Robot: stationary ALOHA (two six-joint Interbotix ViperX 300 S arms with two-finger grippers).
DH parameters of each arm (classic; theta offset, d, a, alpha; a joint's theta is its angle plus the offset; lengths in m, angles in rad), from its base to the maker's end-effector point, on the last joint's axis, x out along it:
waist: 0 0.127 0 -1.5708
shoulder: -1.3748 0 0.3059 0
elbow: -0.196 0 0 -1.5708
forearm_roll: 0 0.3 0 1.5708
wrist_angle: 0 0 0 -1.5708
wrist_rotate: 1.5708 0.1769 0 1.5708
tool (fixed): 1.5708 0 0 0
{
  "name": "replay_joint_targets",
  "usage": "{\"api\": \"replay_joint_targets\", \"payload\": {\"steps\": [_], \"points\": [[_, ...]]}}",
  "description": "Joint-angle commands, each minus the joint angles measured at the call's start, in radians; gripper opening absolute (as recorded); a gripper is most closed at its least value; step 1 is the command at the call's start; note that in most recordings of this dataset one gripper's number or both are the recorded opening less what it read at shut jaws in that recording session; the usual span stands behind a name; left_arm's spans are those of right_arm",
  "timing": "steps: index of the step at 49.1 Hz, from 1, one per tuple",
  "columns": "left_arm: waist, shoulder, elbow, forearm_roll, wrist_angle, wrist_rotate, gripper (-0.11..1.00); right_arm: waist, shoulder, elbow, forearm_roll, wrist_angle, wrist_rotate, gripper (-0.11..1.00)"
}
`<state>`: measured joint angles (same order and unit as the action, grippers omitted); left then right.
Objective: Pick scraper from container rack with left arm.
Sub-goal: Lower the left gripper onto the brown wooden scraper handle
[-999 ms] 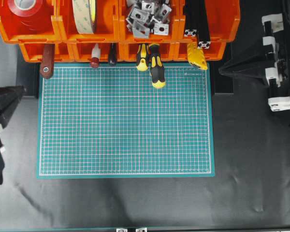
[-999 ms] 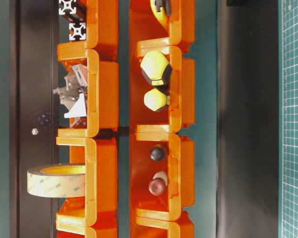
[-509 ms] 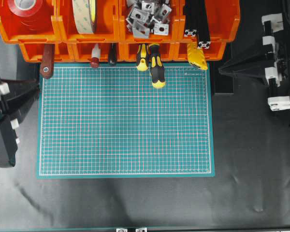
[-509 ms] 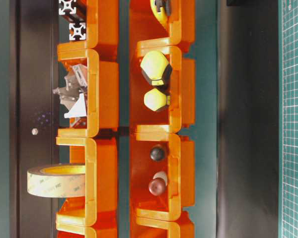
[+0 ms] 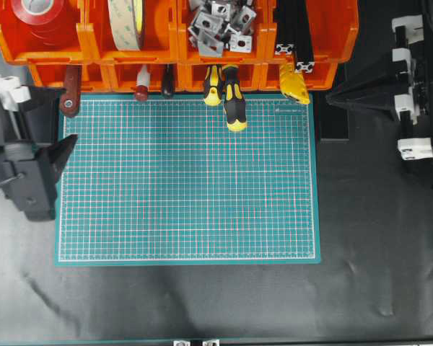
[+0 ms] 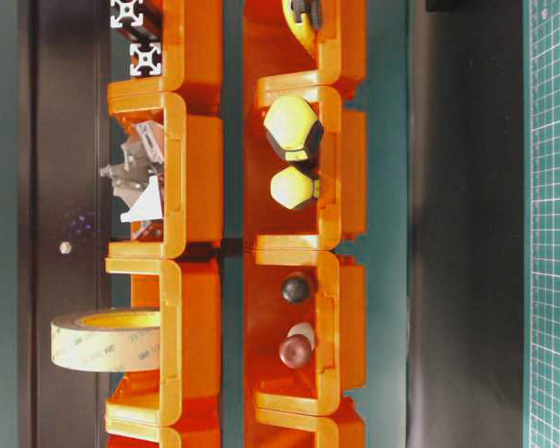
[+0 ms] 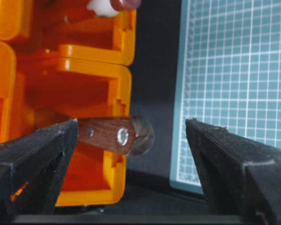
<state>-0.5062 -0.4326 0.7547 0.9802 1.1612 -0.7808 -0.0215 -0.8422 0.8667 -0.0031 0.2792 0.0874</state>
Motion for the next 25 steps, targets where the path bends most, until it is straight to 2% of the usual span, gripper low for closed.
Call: {"api": "replay_joint_targets", "payload": {"steps": [1, 14, 25], "points": [[0.021, 0.003, 0.003, 0.011, -0.014, -0.012, 0.91, -0.003, 0.005, -0.011, -0.003, -0.006, 0.002, -0.01], [0.066, 0.018, 0.02, 0.011, -0.034, 0.0, 0.91, -0.002, 0.005, -0.005, -0.003, -0.009, 0.002, -0.01], [0.072, 0.02, 0.025, 0.011, -0.044, 0.005, 0.9, -0.002, 0.003, 0.003, -0.003, -0.029, 0.0, -0.01]]}}
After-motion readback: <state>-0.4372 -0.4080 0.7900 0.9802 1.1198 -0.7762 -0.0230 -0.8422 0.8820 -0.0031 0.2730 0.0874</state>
